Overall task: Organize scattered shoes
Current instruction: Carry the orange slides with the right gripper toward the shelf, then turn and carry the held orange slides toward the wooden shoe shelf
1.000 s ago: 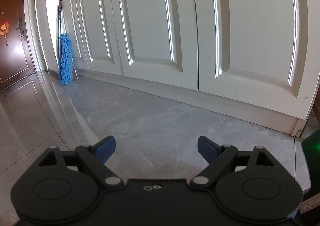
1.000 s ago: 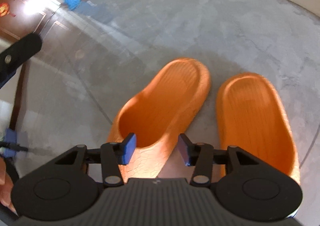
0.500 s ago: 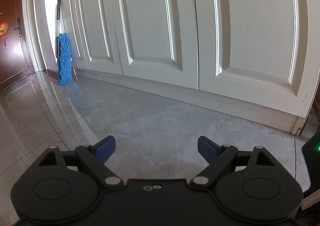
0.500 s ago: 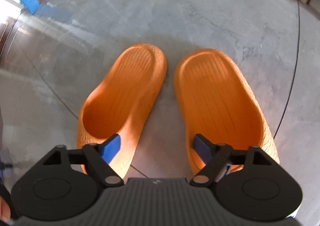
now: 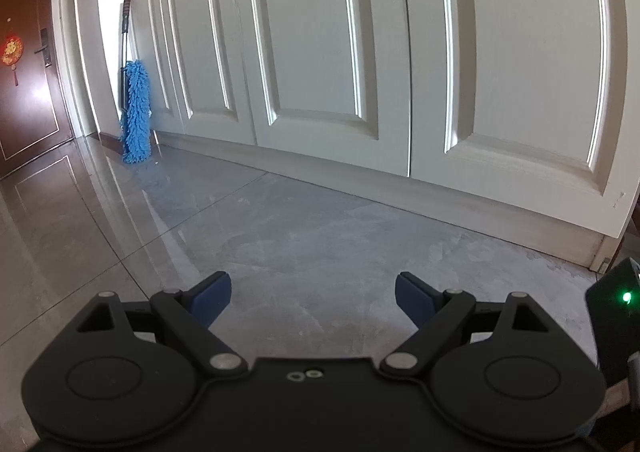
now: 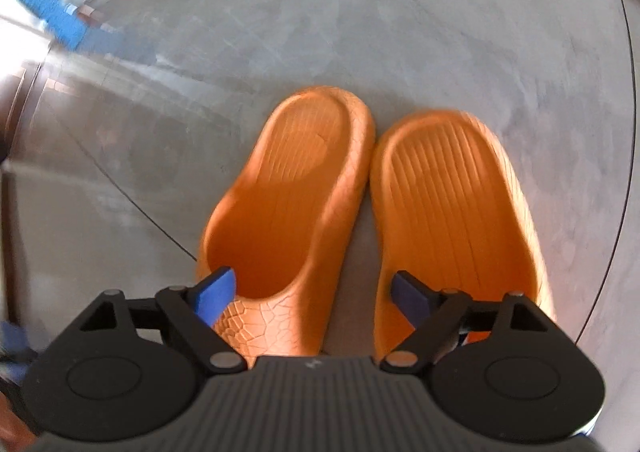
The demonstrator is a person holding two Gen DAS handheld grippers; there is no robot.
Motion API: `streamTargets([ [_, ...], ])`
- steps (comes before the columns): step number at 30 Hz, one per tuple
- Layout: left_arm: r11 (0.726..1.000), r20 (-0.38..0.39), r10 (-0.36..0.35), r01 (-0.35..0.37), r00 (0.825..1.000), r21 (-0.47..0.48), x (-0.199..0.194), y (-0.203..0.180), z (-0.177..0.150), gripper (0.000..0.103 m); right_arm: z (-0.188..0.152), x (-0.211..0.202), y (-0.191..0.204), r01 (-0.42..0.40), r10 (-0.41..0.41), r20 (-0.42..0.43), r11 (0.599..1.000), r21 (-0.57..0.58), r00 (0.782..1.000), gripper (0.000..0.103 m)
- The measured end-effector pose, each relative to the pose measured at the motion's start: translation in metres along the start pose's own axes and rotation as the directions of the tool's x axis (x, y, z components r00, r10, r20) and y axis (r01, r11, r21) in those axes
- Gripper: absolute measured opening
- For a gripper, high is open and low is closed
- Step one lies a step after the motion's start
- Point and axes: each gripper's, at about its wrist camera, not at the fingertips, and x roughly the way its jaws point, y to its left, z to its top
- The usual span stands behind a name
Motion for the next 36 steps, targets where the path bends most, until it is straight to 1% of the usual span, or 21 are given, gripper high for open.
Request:
streamTargets([
  [1, 1.000, -0.001, 0.000, 0.000, 1.000, -0.003, 0.000, 0.000, 0.000, 0.090, 0.001, 0.000, 0.003, 0.003, -0.003, -0.002, 0.999, -0.034, 1.000, 0.062],
  [2, 1.000, -0.003, 0.000, 0.000, 1.000, -0.007, 0.000, 0.000, 0.000, 0.090, 0.003, 0.000, 0.004, 0.004, -0.005, -0.014, 0.998, -0.056, 1.000, 0.046],
  [3, 1.000, -0.004, 0.000, 0.000, 1.000, -0.008, 0.000, 0.000, 0.000, 0.090, 0.005, 0.000, 0.006, 0.005, -0.007, -0.025, 0.997, -0.077, 1.000, 0.022],
  [4, 1.000, -0.006, -0.001, 0.001, 1.000, -0.009, 0.000, 0.000, 0.001, 0.090, 0.007, 0.003, 0.003, 0.009, -0.012, -0.040, 0.997, -0.070, 0.999, 0.025],
  [5, 1.000, -0.002, -0.005, 0.005, 1.000, -0.008, 0.000, 0.000, 0.001, 0.090, 0.006, 0.005, -0.003, 0.015, -0.018, -0.054, 0.999, -0.048, 0.998, 0.025],
  [6, 1.000, -0.001, -0.005, 0.005, 1.000, -0.008, -0.001, 0.000, 0.000, 0.090, 0.006, 0.007, -0.010, 0.022, -0.024, -0.067, 0.999, -0.025, 0.997, 0.022],
  [8, 1.000, 0.000, -0.006, 0.006, 1.000, -0.001, -0.001, -0.001, 0.000, 0.090, 0.004, 0.007, -0.017, 0.026, -0.027, -0.078, 1.000, -0.010, 0.997, 0.022],
  [12, 1.000, -0.016, -0.011, 0.011, 1.000, -0.009, 0.001, 0.000, 0.000, 0.090, 0.003, 0.008, -0.013, 0.052, -0.055, -0.087, 0.998, -0.037, 0.995, 0.026],
  [15, 1.000, -0.015, -0.019, 0.019, 1.000, -0.004, 0.000, -0.002, 0.000, 0.090, 0.007, 0.007, -0.014, 0.040, -0.041, -0.110, 0.999, -0.016, 0.993, 0.030],
  [16, 1.000, -0.012, -0.020, 0.020, 1.000, 0.001, 0.000, -0.002, -0.001, 0.090, 0.010, 0.006, -0.017, 0.026, -0.027, -0.130, 1.000, -0.002, 0.991, 0.026],
  [17, 1.000, -0.008, -0.020, 0.020, 1.000, 0.005, -0.001, -0.003, -0.001, 0.090, 0.014, 0.006, -0.020, 0.011, -0.011, -0.151, 1.000, 0.004, 0.988, 0.026],
  [19, 1.000, -0.015, -0.018, 0.018, 1.000, 0.002, 0.000, -0.002, -0.002, 0.090, 0.019, 0.004, -0.022, -0.006, 0.004, -0.172, 1.000, -0.012, 0.985, 0.021],
  [22, 1.000, -0.031, -0.013, 0.012, 0.999, -0.012, 0.004, 0.001, -0.004, 0.090, 0.022, 0.002, -0.024, -0.006, -0.003, -0.198, 0.999, -0.044, 0.980, 0.020],
  [25, 1.000, -0.037, -0.015, 0.015, 0.999, -0.016, 0.005, 0.002, -0.004, 0.090, 0.022, -0.001, -0.023, 0.008, -0.028, -0.219, 0.995, -0.095, 0.975, 0.020],
  [27, 1.000, -0.035, -0.017, 0.017, 0.999, -0.014, 0.004, 0.002, -0.004, 0.090, 0.019, -0.007, -0.019, 0.032, -0.070, -0.222, 0.985, -0.171, 0.972, 0.020],
  [29, 1.000, -0.042, -0.023, 0.022, 0.999, -0.015, 0.006, 0.000, -0.005, 0.090, 0.012, -0.015, -0.012, 0.072, -0.143, -0.222, 0.950, -0.303, 0.965, 0.020],
  [30, 1.000, -0.045, -0.026, 0.025, 0.999, -0.016, 0.006, 0.000, -0.005, 0.090, 0.010, -0.018, -0.010, 0.087, -0.167, -0.216, 0.937, -0.339, 0.962, 0.020],
  [32, 0.999, -0.051, -0.036, 0.035, 0.998, -0.019, 0.006, -0.002, -0.006, 0.090, 0.002, -0.026, -0.004, 0.128, -0.238, -0.191, 0.880, -0.458, 0.952, 0.020],
  [33, 0.999, -0.053, -0.041, 0.040, 0.998, -0.020, 0.006, -0.003, -0.006, 0.090, -0.001, -0.029, -0.001, 0.146, -0.265, -0.175, 0.853, -0.501, 0.948, 0.023],
  [35, 0.999, -0.048, -0.045, 0.044, 0.998, -0.013, 0.004, -0.006, -0.007, 0.090, -0.003, -0.040, -0.004, 0.166, -0.293, -0.164, 0.831, -0.531, 0.942, 0.024],
  [36, 0.999, -0.045, -0.047, 0.046, 0.998, -0.009, 0.004, -0.007, -0.007, 0.090, -0.004, -0.046, -0.006, 0.175, -0.305, -0.161, 0.824, -0.540, 0.939, 0.030],
])
